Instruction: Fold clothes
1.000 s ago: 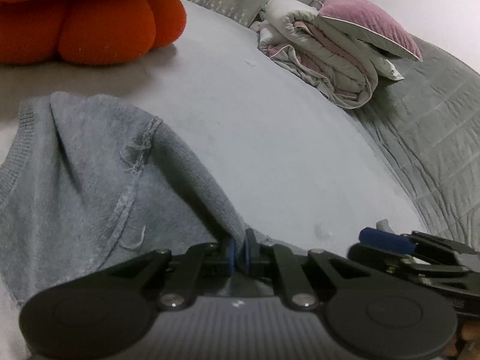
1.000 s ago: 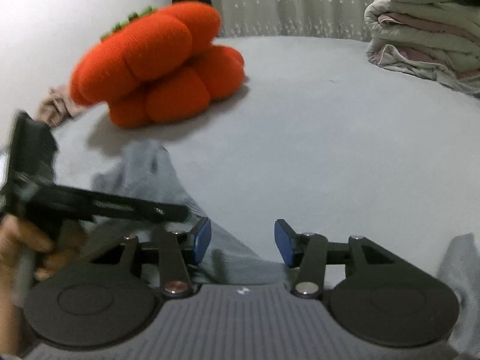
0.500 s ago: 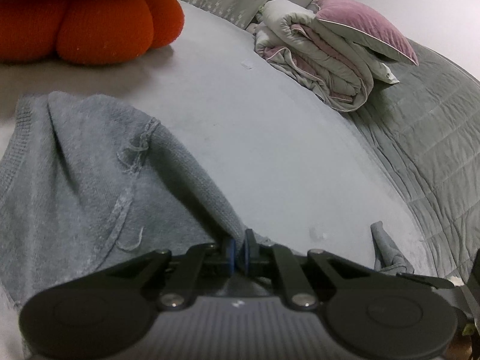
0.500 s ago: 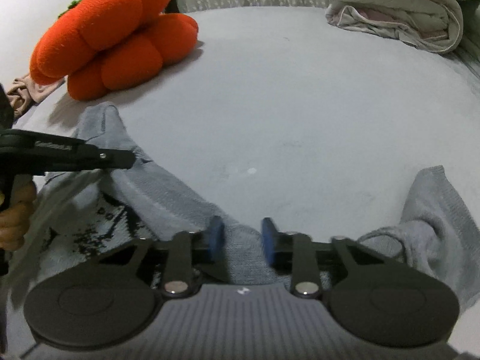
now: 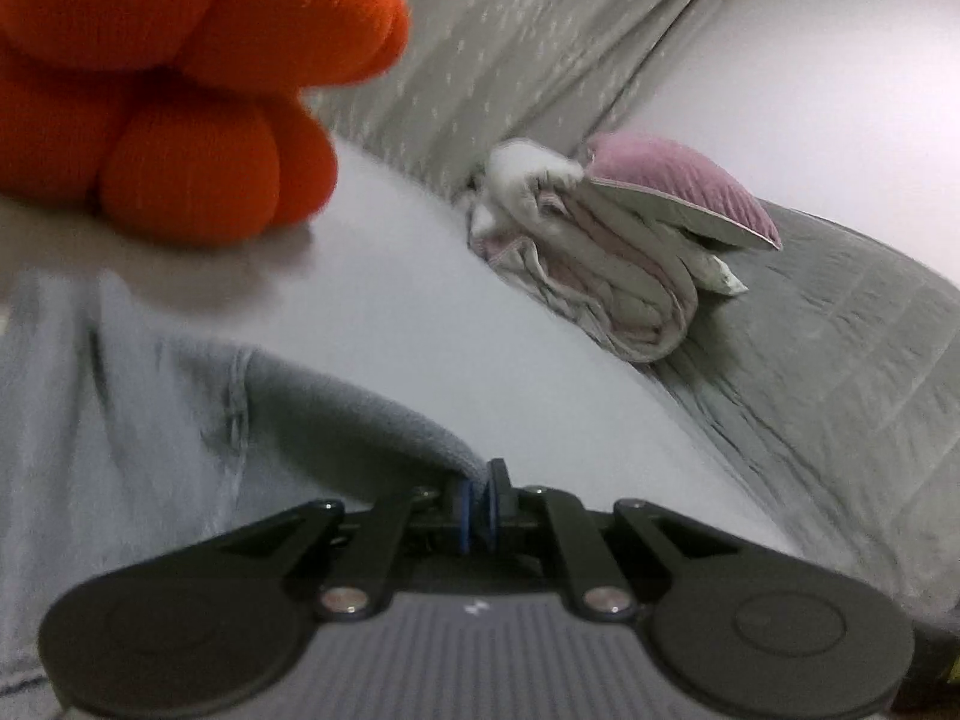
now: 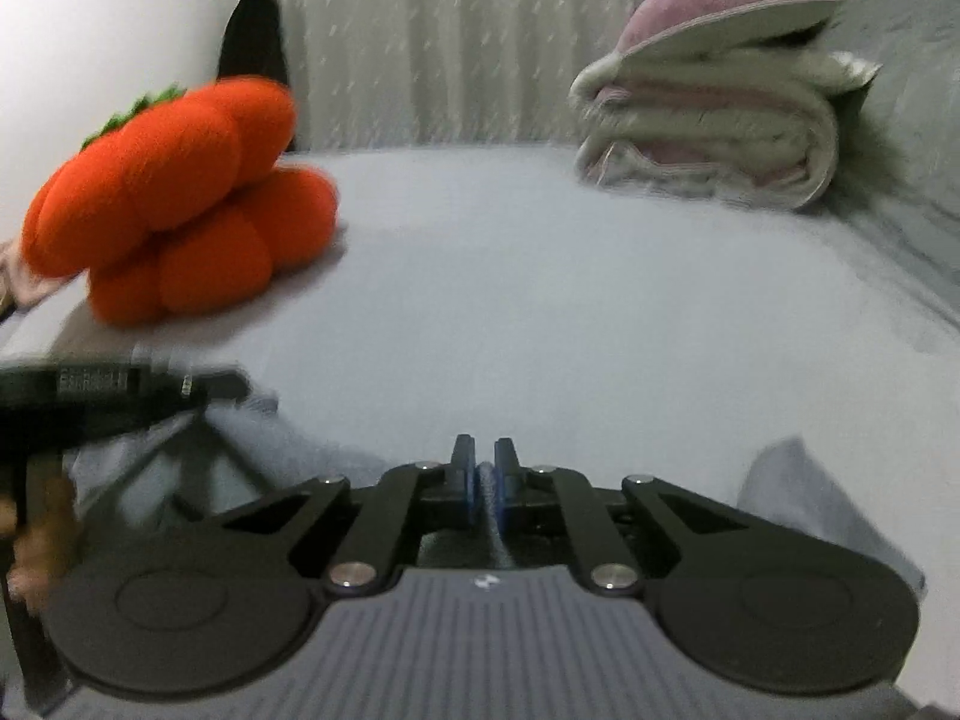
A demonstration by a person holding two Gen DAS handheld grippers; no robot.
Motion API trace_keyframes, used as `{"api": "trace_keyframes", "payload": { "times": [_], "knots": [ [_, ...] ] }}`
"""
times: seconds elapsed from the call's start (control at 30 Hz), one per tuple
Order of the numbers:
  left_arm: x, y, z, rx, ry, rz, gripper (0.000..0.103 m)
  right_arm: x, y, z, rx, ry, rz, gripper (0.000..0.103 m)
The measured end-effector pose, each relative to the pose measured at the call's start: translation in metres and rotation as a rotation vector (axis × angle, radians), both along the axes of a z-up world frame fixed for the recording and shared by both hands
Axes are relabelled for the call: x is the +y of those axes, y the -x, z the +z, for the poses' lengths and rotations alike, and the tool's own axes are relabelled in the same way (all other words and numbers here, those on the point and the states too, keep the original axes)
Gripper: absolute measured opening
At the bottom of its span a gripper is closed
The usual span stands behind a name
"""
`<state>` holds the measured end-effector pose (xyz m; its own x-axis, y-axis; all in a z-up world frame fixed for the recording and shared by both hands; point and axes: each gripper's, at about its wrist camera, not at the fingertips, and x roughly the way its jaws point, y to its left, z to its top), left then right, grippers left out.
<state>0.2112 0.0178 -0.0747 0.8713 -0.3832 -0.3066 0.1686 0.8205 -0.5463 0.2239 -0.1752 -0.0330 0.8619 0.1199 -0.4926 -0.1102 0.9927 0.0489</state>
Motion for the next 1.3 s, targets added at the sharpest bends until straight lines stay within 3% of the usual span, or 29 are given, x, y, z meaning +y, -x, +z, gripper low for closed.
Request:
{"api": "trace_keyframes", "payload": {
  "times": [0.07, 0.2, 0.27, 0.33, 0.47, 0.6, 0.7, 0.8, 0.83, 0.87, 0.93, 1.07, 1.3],
  "knots": [
    [-0.006, 0.002, 0.001, -0.044, -0.029, 0.026, 0.006, 0.0, -0.002, 0.003, -0.074, 0.006, -0.032, 0.007],
    [-0.005, -0.003, 0.003, 0.002, -0.049, 0.042, 0.012, 0.005, -0.002, 0.005, -0.186, 0.057, -0.071, 0.007],
    [0.001, -0.004, 0.005, 0.032, -0.05, 0.058, 0.023, 0.008, 0.004, 0.006, -0.199, 0.072, -0.051, 0.007],
    [0.009, -0.004, 0.005, 0.055, -0.022, 0.063, 0.032, 0.014, 0.014, 0.005, -0.181, 0.092, -0.011, 0.007],
    [0.026, -0.004, 0.004, 0.096, 0.054, 0.064, 0.033, 0.03, 0.04, -0.006, -0.082, 0.135, 0.104, 0.008],
    [0.027, -0.005, 0.002, 0.12, 0.031, 0.079, 0.043, 0.051, 0.048, -0.025, 0.069, 0.19, 0.186, 0.009],
    [0.023, -0.012, -0.002, 0.168, 0.008, 0.078, 0.044, 0.058, 0.04, -0.035, 0.179, 0.192, 0.203, 0.017],
    [0.024, -0.014, -0.006, 0.204, 0.016, 0.063, 0.045, 0.059, 0.042, -0.027, 0.201, 0.199, 0.215, 0.025],
    [0.023, -0.014, -0.006, 0.206, 0.015, 0.059, 0.047, 0.056, 0.042, -0.023, 0.21, 0.168, 0.228, 0.042],
    [0.022, -0.014, -0.006, 0.204, 0.011, 0.057, 0.049, 0.052, 0.044, -0.018, 0.211, 0.133, 0.242, 0.049],
    [0.021, -0.015, -0.005, 0.202, 0.004, 0.056, 0.05, 0.046, 0.047, -0.008, 0.189, 0.094, 0.254, 0.05],
    [0.018, -0.016, -0.006, 0.205, -0.012, 0.059, 0.05, 0.032, 0.037, 0.006, 0.116, 0.113, 0.17, 0.05],
    [0.018, -0.017, -0.005, 0.207, -0.007, 0.058, 0.05, 0.003, 0.009, -0.001, 0.155, 0.006, 0.089, 0.05]
  ]
}}
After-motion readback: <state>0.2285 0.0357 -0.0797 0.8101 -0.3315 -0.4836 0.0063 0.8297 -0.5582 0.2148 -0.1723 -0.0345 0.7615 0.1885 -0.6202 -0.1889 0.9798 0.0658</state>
